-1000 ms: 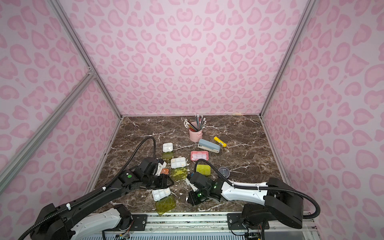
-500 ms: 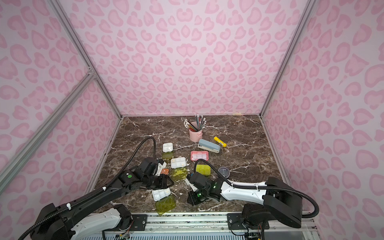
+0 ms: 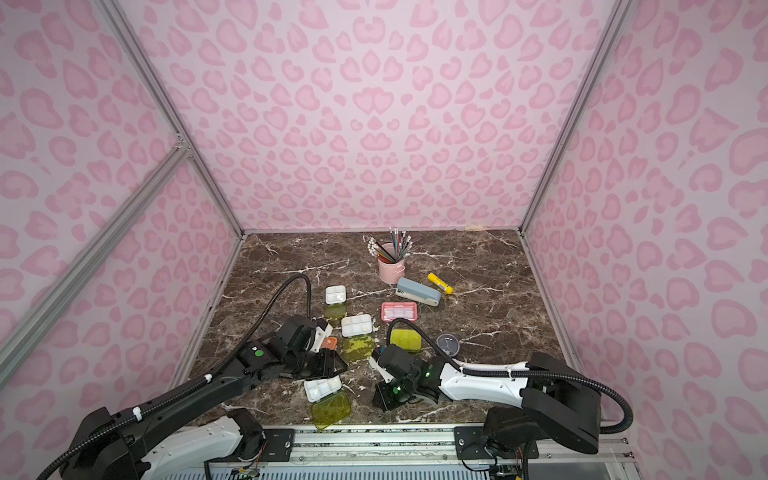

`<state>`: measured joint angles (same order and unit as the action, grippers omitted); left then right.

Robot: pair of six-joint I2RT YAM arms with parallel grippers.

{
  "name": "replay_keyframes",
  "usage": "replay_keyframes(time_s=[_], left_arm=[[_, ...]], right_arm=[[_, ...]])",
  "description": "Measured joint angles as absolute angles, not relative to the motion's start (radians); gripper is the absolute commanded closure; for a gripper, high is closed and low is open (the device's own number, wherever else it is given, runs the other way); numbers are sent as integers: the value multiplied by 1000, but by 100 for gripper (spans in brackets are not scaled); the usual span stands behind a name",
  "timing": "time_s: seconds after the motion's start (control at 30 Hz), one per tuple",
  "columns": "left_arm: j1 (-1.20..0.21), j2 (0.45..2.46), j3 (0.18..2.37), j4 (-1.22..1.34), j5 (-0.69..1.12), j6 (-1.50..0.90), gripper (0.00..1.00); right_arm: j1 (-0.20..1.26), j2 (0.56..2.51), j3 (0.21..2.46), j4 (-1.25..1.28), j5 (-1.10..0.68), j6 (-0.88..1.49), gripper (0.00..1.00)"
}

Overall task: Close pillboxes
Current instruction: Close the lid on the pillbox.

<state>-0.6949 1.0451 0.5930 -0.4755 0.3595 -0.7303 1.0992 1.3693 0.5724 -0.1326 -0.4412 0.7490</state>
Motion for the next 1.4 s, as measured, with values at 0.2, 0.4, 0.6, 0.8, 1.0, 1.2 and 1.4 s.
replay_keyframes(time_s=[0.2, 0.4, 0.6, 0.8, 1.0, 1.2, 1.4], left_arm=[[-695, 1043, 590, -476, 360, -730, 45], [-694, 1039, 589, -476, 360, -730, 45], [-694, 1034, 585, -476, 360, -730, 45], [-694, 1029, 585, -476, 360, -730, 45], [-694, 1024, 585, -476, 360, -730, 45], [-693, 1002, 593, -487, 360, -730, 44], [-693, 977, 596, -507, 359, -730, 40]], right_arm=[[1099, 1372, 567, -117, -446, 749, 83], [1099, 1372, 556, -95, -449, 749, 83], [1093, 1372, 539, -65, -462, 750, 83], [1087, 1372, 535, -53, -464, 750, 83], [1084, 1383, 586, -96, -435, 743, 75], [1084, 1376, 680, -129, -413, 715, 67], [1082, 1376, 733, -147, -393, 698, 61]])
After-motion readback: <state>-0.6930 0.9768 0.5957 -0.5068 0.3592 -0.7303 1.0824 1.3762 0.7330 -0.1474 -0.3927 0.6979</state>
